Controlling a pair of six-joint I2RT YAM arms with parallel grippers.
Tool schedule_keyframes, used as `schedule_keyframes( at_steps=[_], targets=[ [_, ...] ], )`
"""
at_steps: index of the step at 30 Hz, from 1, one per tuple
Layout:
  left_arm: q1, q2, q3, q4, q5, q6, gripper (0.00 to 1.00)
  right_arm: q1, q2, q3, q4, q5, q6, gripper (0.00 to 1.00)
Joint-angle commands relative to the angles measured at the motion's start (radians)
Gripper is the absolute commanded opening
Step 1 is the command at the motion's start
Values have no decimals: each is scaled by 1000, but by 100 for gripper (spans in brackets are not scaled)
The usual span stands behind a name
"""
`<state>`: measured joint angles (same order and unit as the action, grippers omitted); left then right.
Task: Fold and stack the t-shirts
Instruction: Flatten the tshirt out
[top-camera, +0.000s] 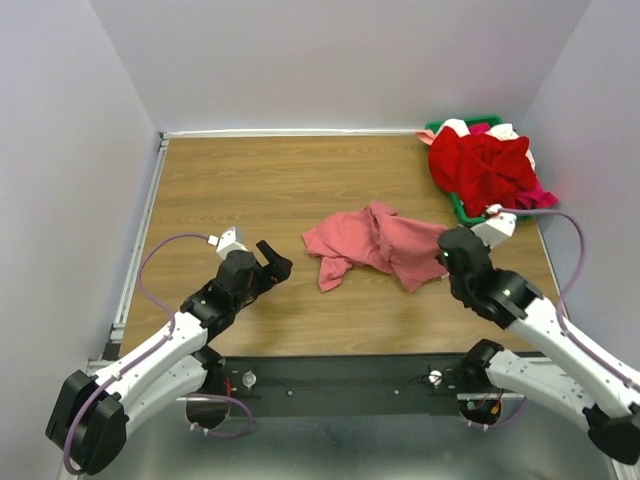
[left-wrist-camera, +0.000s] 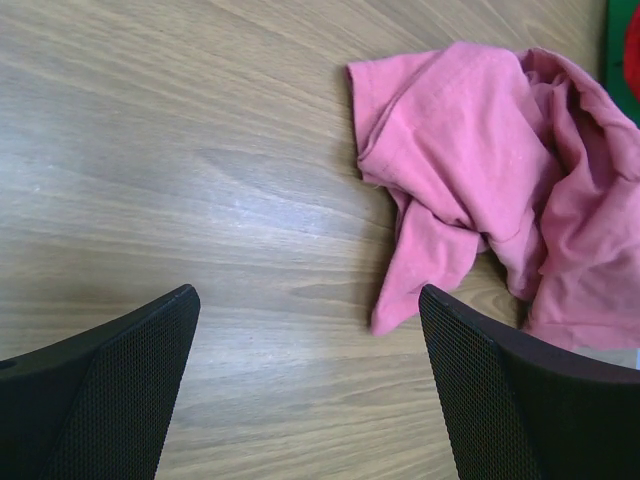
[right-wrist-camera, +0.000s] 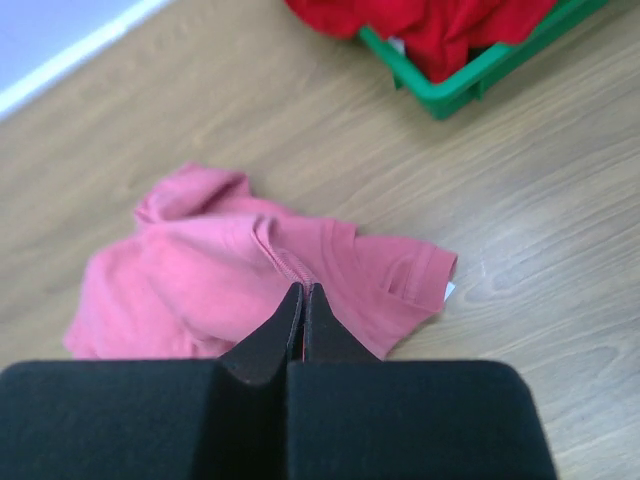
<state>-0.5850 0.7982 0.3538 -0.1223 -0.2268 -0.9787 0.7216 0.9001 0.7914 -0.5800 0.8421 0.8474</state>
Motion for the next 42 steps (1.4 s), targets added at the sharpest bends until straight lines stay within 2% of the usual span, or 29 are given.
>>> schedule_keyframes(
  at_steps=[1, 4, 11, 18, 24, 28, 29, 31, 32, 33, 36, 38, 42],
  targets=[
    [-16, 32, 13, 98, 73, 26, 98, -25, -156, -72, -23, 89, -28, 0],
    [-56, 58, 5, 142, 112, 34, 98, -28, -175, -80, -30, 72, -36, 0],
    [-185, 203, -10, 268, 132, 6, 96, -30, -60, -63, -34, 55, -27, 0],
    [-248, 499, 117, 293, 106, 49, 89, -28, -107, -83, -34, 46, -24, 0],
    [-266, 639, 194, 285, 72, 61, 83, -30, -110, -89, -34, 49, -27, 0],
    [-266, 714, 241, 248, 9, 66, 60, -28, -73, -83, -34, 48, -25, 0],
    [-266, 731, 267, 237, 9, 74, 50, -30, -69, -81, -34, 51, -22, 0],
    [-266, 760, 298, 231, 6, 83, 38, -30, -52, -78, -34, 58, -19, 0],
    [-266, 763, 306, 227, -2, 83, 9, -30, -49, -74, -34, 67, -22, 0],
    [-265, 762, 318, 213, -49, 63, 0, -30, -41, -67, -34, 72, -22, 0],
    [-265, 721, 411, 95, -162, 57, 0, -30, -9, -29, -34, 123, -36, 1],
    [-263, 681, 485, -11, -296, 46, 0, -37, 39, 50, -35, 189, -74, 0],
    [-182, 548, 599, -170, -436, 52, 0, -71, 138, 215, -37, 277, -154, 0]
  ],
)
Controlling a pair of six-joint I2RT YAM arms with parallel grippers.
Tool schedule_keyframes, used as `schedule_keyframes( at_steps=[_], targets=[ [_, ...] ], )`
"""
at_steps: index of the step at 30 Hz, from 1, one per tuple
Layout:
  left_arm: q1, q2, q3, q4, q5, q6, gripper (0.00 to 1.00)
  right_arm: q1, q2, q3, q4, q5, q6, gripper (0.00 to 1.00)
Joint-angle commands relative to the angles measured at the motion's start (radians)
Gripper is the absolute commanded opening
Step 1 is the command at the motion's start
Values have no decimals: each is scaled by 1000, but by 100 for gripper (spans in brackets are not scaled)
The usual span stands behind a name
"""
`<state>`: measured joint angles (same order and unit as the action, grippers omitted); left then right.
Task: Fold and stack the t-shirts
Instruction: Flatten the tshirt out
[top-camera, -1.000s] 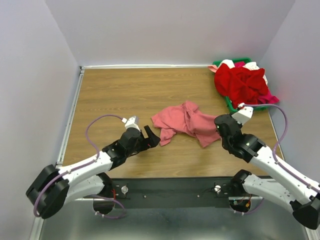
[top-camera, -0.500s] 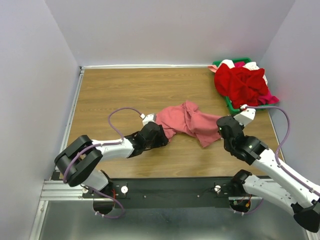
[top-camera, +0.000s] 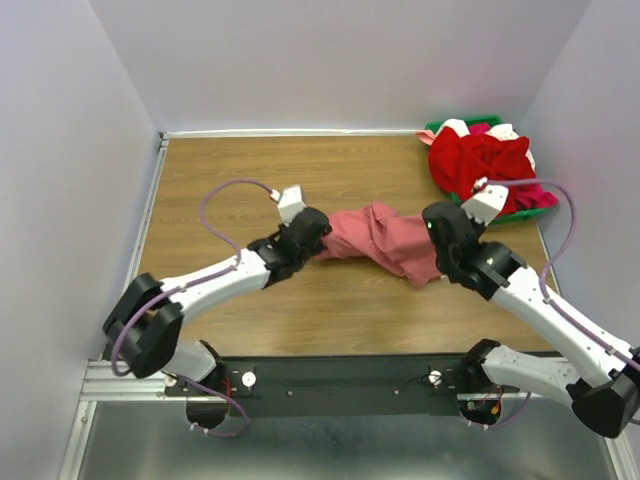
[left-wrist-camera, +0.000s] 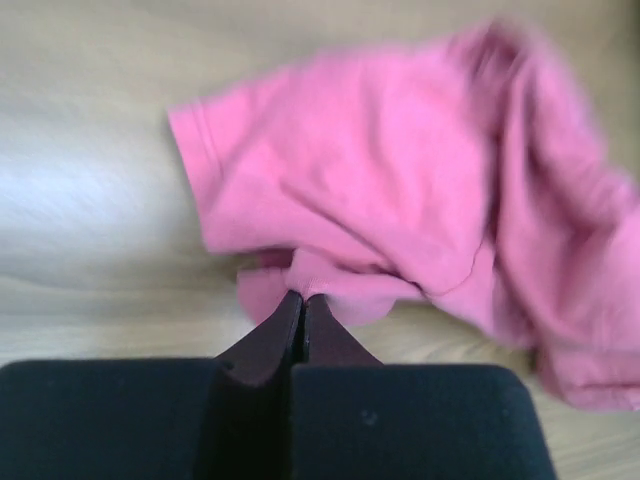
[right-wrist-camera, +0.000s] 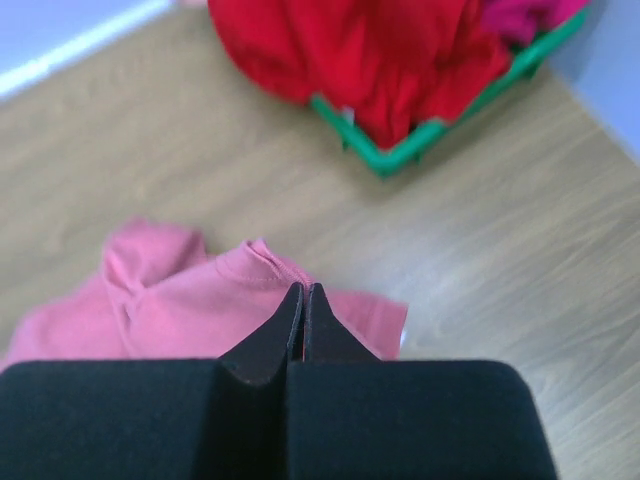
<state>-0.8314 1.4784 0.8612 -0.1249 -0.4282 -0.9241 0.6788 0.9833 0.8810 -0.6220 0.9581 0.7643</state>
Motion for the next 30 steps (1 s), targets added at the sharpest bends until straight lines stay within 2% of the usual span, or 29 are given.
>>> schedule_keyframes(
  at_steps=[1, 3, 6, 11, 15, 22, 28, 30],
  targets=[
    [87, -159, 110, -197, -250, -7, 0, -41, 75, 192, 5, 181, -88, 0],
    [159, -251, 157, -261, -264, 14, 0, -88, 135, 293, 7, 241, -163, 1],
    [222, -378, 199, -324, -288, 21, 0, -131, 184, 390, 7, 235, -223, 0],
    [233, -567, 291, -412, -391, 11, 0, -163, 164, 539, 10, 212, -327, 0],
    [235, -706, 386, -450, -458, 10, 0, -163, 111, 680, 16, 124, -394, 0],
    [233, -848, 571, -430, -485, 100, 0, -163, 35, 866, 24, 62, -508, 0],
    [233, -941, 650, -389, -460, 172, 0, -163, -46, 912, 24, -28, -527, 0],
    [233, -945, 729, -392, -440, 200, 0, -163, -64, 938, 24, -79, -533, 1]
  ],
)
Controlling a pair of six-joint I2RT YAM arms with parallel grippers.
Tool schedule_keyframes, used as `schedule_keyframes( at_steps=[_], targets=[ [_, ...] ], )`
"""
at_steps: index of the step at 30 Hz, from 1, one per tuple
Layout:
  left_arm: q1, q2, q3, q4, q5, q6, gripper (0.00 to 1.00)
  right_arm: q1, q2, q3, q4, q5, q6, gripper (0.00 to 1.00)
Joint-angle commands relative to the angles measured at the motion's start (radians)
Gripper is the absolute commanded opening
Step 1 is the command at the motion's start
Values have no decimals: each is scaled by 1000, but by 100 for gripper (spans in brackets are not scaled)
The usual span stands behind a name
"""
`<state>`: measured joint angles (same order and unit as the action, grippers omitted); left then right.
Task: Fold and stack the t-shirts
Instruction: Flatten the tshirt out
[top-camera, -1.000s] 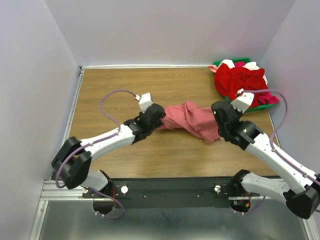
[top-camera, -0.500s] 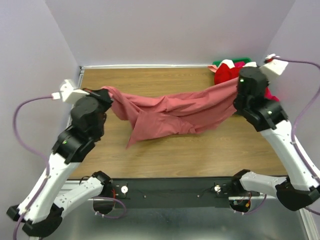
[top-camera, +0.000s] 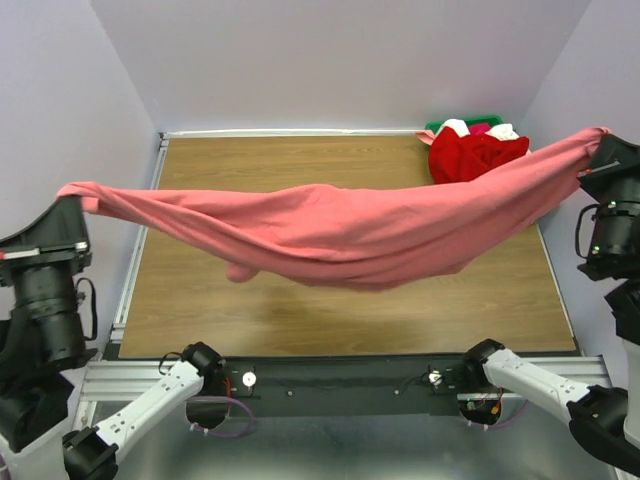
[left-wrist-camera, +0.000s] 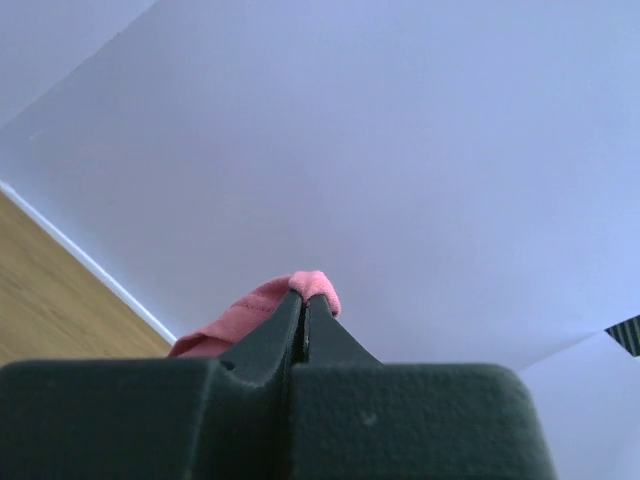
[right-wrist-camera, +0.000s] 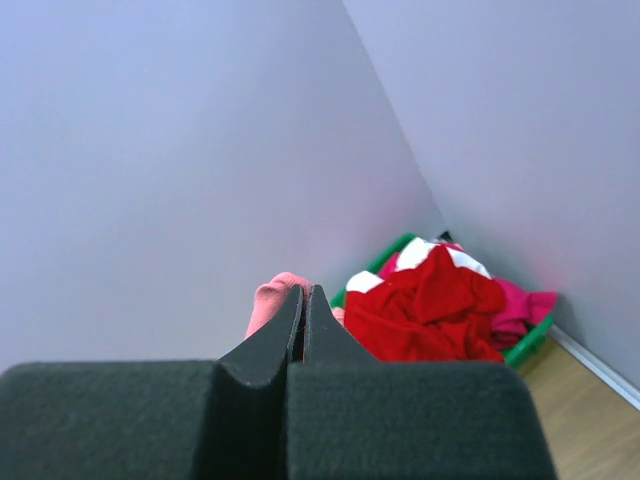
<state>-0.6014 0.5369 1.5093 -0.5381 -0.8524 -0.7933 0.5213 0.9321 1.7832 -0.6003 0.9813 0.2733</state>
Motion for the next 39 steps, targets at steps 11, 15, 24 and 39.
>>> schedule_keyframes(
  at_steps=[11, 15, 24, 39],
  targets=[
    [3, 9, -15, 131, 91, 120, 0, -6, 28, 39, 0, -81, -51, 1],
    [5, 121, -237, 130, 87, 68, 0, -6, 210, -62, 0, -52, -37, 0],
    [225, 437, -664, 191, 223, -8, 0, -144, 749, -125, 5, -285, 63, 0],
    [373, 594, -834, 409, 435, 54, 0, 303, 515, -618, 187, -765, 78, 100]
  ],
)
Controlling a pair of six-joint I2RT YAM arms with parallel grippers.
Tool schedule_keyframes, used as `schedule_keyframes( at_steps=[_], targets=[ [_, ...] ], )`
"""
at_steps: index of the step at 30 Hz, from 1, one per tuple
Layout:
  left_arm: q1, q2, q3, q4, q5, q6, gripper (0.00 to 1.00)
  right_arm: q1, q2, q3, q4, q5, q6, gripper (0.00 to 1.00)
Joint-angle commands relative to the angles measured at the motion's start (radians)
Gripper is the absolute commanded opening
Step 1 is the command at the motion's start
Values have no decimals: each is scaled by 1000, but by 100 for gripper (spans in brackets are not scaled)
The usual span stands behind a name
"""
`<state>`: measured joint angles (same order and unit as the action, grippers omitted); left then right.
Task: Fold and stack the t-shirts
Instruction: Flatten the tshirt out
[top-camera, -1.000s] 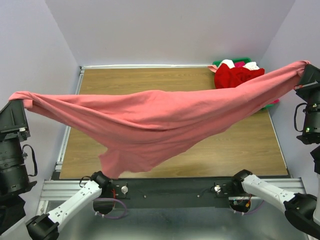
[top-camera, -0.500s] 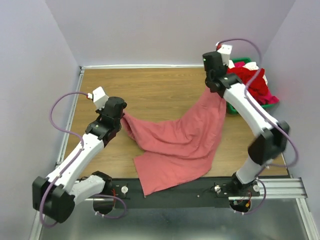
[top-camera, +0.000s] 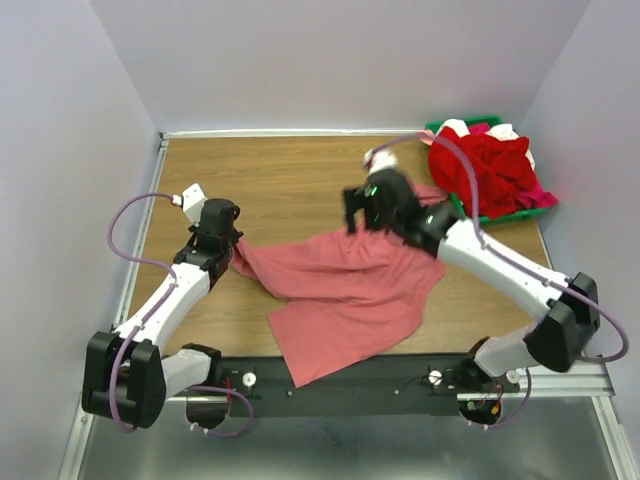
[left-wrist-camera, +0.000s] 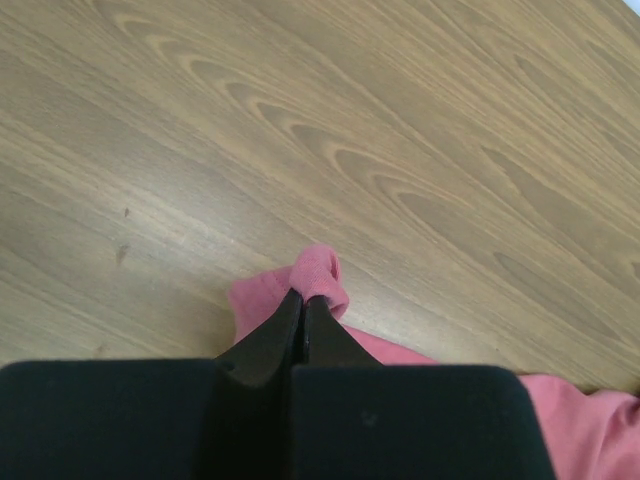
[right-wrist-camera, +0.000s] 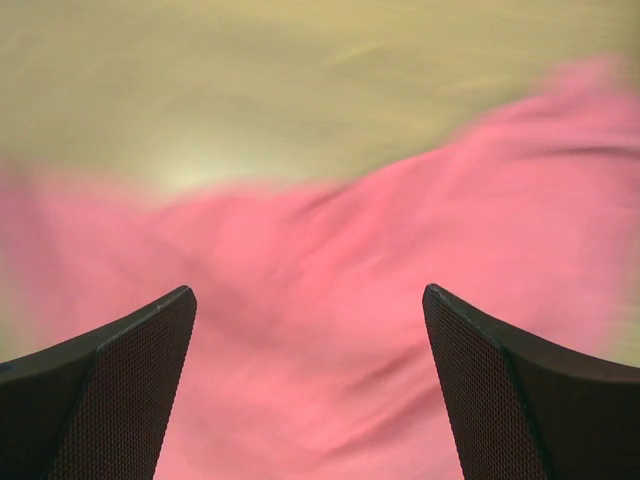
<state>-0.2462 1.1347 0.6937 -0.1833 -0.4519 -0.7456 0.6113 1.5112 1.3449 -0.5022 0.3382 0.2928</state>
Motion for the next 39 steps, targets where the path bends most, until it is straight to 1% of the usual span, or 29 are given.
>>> schedule_keyframes(
  at_steps=[1, 2, 4, 5, 6, 7, 8, 9, 11, 12, 14, 15, 18, 19, 21, 24, 25, 33, 36, 37, 38, 39],
  targets=[
    [21, -7, -26, 56, 39, 11, 0, 311, -89, -217, 111, -133, 96, 100],
    [22, -13, -29, 59, 42, 11, 0, 359, -97, -287, 163, -124, 147, 100],
    [27, -21, -43, 71, 59, 9, 0, 467, -91, -325, 194, -52, 209, 100],
    [31, -30, -52, 83, 83, 8, 0, 563, -62, -329, 212, 5, 248, 100],
    [31, -30, -59, 90, 96, 11, 0, 605, -31, -329, 211, 10, 252, 100],
    [33, -36, -60, 93, 111, 14, 0, 649, -2, -311, 211, 21, 249, 100],
    [35, -42, -65, 87, 111, 18, 0, 698, 71, -299, 208, 37, 252, 100],
    [35, -56, -68, 84, 108, 18, 0, 785, 108, -262, 194, 39, 262, 100],
    [36, -72, -79, 76, 101, 20, 0, 859, 177, -230, 191, 25, 266, 100],
    [36, -91, -91, 77, 102, 25, 0, 921, 235, -213, 189, 19, 272, 100],
    [38, -107, -103, 79, 105, 31, 0, 962, 294, -155, 165, -33, 253, 100],
    [38, -115, -105, 76, 105, 34, 0, 993, 313, -138, 147, -25, 253, 100],
    [38, -141, -117, 76, 116, 35, 0, 1013, 375, -92, 111, -24, 261, 97],
    [38, -142, -117, 76, 116, 35, 0, 1013, 397, -89, 111, -37, 263, 89],
    [39, -145, -117, 76, 113, 35, 0, 1015, 411, -93, 103, -47, 291, 81],
    [39, -141, -117, 71, 105, 32, 0, 1015, 405, -119, 96, -21, 350, 75],
    [39, -139, -114, 71, 105, 32, 0, 1015, 402, -130, 93, -15, 365, 68],
    [39, -144, -109, 58, 98, 26, 0, 992, 345, -219, 59, 12, 466, 63],
    [39, -150, -109, 50, 85, 23, 0, 989, 343, -236, 56, 4, 473, 55],
    [39, -157, -109, 50, 84, 22, 0, 987, 348, -237, 54, -4, 471, 49],
    [39, -159, -109, 51, 81, 20, 0, 987, 349, -239, 53, -11, 471, 47],
    [39, -161, -111, 51, 82, 20, 0, 987, 351, -243, 50, -11, 474, 41]
  ],
)
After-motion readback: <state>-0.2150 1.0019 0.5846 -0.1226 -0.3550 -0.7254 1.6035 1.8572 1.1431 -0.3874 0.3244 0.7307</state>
